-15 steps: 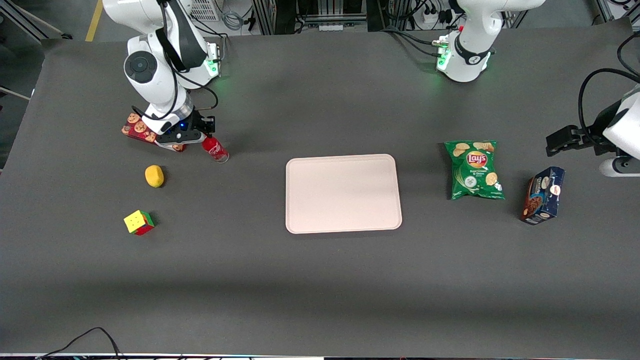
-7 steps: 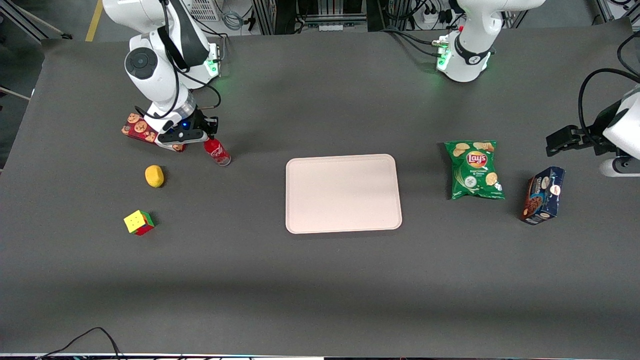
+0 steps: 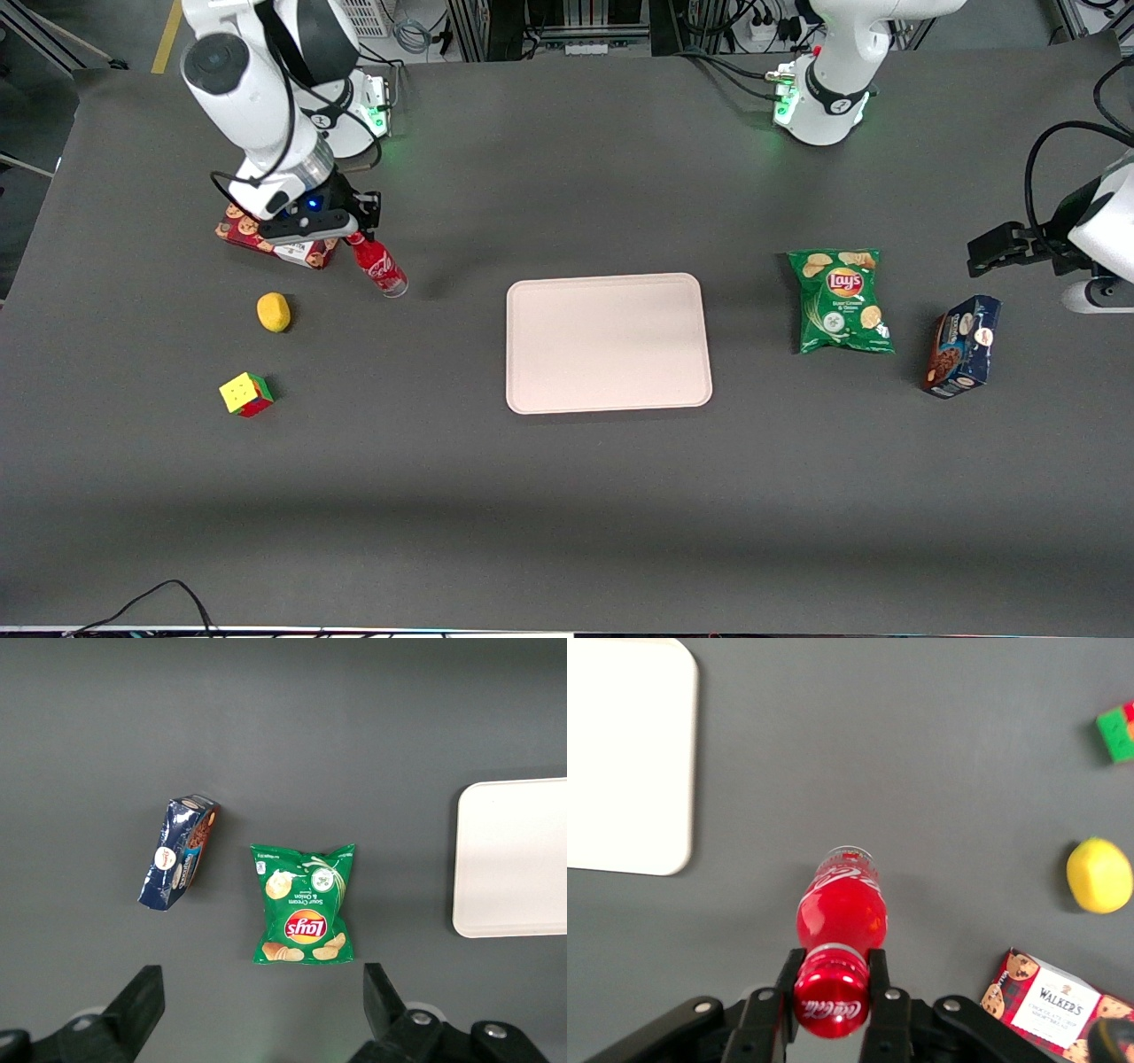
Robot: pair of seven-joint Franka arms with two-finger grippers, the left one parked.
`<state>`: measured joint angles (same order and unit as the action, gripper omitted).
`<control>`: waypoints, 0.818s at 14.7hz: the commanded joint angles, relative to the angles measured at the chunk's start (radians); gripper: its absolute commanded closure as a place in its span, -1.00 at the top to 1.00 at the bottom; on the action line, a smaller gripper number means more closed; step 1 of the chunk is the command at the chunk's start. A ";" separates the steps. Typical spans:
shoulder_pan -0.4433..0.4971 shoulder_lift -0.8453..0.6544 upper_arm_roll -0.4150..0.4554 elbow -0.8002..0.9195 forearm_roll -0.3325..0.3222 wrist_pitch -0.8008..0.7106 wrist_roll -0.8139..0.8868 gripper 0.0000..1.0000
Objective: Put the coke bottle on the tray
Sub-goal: 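Close the right gripper on the bottle and lift it, then carry the bottle over the white tray with the right gripper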
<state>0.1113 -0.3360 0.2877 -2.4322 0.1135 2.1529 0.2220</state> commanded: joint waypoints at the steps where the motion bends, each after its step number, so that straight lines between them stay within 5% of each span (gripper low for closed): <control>1: 0.001 0.052 0.001 0.273 0.017 -0.203 0.008 -1.00; 5: 0.002 0.216 0.020 0.617 0.008 -0.402 0.108 -1.00; 12: 0.077 0.581 0.189 1.071 -0.185 -0.564 0.463 -1.00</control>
<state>0.1243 0.0623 0.4394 -1.5546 0.0128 1.6508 0.5432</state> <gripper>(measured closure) 0.678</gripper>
